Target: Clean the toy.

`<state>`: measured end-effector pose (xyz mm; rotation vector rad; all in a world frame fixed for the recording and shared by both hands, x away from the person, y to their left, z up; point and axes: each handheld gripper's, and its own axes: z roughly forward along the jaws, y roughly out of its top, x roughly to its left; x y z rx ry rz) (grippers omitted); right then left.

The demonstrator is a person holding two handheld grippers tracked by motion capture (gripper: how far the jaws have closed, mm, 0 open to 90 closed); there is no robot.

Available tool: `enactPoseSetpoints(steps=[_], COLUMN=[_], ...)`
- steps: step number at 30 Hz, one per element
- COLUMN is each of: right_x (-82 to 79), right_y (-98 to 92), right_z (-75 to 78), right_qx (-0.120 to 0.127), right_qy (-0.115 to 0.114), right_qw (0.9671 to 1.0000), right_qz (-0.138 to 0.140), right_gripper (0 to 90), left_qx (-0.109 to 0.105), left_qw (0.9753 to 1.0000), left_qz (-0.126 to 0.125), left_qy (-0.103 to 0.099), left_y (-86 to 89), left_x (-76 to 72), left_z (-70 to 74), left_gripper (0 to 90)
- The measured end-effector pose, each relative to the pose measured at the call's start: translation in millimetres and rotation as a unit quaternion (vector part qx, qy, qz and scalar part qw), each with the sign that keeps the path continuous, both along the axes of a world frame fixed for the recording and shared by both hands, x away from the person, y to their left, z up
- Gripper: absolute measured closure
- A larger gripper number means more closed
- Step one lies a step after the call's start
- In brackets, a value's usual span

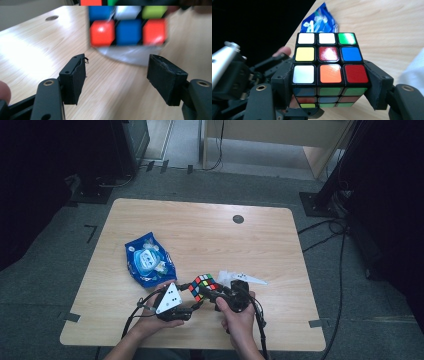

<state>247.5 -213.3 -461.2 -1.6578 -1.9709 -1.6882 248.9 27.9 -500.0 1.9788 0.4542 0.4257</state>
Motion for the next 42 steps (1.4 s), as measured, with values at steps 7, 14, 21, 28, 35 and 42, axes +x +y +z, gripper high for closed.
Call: enactPoseSetpoints(steps=[7, 14, 21, 28, 35, 42], right_x=[3.3, 5.7, 4.3, 1.8, 1.2, 2.6], right_y=[-2.8, 1.3, 10.2, 18.9, 22.2, -11.6], right_z=[5.7, 1.7, -3.5, -8.7, -7.3, 18.0], right_qx=[-0.015, -0.023, -0.031, -0.044, -0.051, -0.056], right_qy=[0.016, 0.029, 0.039, 0.044, 0.033, -0.043], right_qw=[0.9989, 0.9975, 0.9962, 0.9951, 0.9941, 0.9959], right_qz=[0.040, 0.060, 0.072, 0.077, 0.090, 0.056], right_gripper=[34.1, 34.1, 34.1, 34.1, 34.0, 37.9], left_qx=[0.005, 0.027, 0.006, 0.016, 0.025, -0.008], left_qw=[0.9997, 0.9980, 0.9977, 0.9976, 0.9968, 0.9976], left_qz=[0.006, 0.021, 0.008, -0.001, 0.000, 0.060], left_qy=[-0.025, -0.052, -0.067, -0.068, -0.076, -0.033], left_y=[1.7, -3.0, -9.7, -11.9, -13.3, 9.6], left_x=[-0.4, -6.8, -14.6, -15.7, -17.7, 1.3], left_z=[0.3, 0.1, 6.7, 3.9, 3.6, 7.3], left_gripper=[30.0, 25.7, 19.7, 24.3, 33.7, 33.9])
